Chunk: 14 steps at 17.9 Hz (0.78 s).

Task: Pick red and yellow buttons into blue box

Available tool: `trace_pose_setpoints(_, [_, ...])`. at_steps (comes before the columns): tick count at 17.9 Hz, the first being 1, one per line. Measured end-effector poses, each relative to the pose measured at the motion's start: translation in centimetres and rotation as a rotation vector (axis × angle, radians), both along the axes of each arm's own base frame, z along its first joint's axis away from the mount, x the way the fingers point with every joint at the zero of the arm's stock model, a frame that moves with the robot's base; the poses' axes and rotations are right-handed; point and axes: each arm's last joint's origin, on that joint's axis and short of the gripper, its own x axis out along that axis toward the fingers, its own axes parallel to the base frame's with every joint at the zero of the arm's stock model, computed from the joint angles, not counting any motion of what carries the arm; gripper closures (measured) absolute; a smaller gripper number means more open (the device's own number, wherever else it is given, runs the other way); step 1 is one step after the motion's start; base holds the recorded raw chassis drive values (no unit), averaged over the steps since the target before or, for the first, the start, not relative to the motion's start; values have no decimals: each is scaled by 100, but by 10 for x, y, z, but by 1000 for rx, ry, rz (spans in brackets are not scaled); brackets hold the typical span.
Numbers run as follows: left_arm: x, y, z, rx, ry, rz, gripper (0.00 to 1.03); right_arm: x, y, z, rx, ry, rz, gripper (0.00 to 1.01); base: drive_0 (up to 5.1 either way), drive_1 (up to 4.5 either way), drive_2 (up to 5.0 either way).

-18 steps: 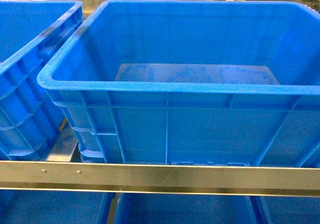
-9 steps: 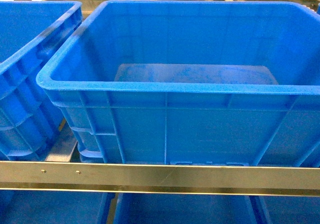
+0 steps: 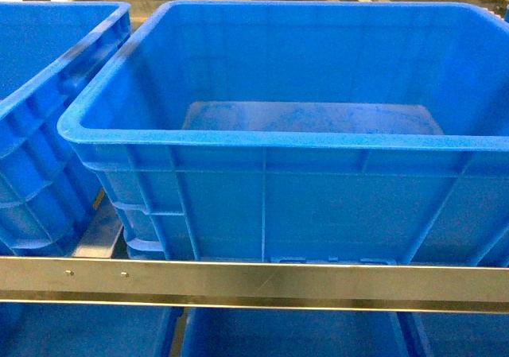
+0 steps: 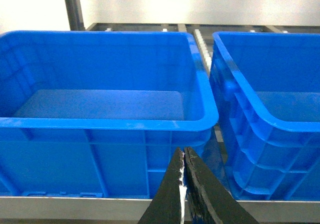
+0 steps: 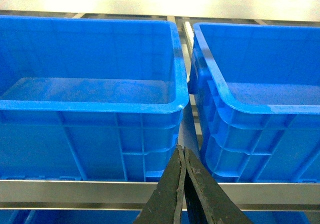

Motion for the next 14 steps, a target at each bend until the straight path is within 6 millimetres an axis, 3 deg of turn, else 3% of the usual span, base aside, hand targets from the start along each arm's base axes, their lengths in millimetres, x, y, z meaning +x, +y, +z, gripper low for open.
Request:
trace_pose_setpoints(6, [0, -2, -9, 1, -4, -32, 101, -1, 0, -15, 0, -4, 0, 99, 0, 0, 0])
trace_pose_setpoints(9, [0, -2, -19, 1, 7, -32, 101, -1, 0, -15, 0, -6, 0, 99, 0, 0, 0])
trace_pose_setpoints(14, [0, -2, -18, 1, -7, -32, 101, -1, 0, -15, -1, -6, 0, 99, 0, 0, 0])
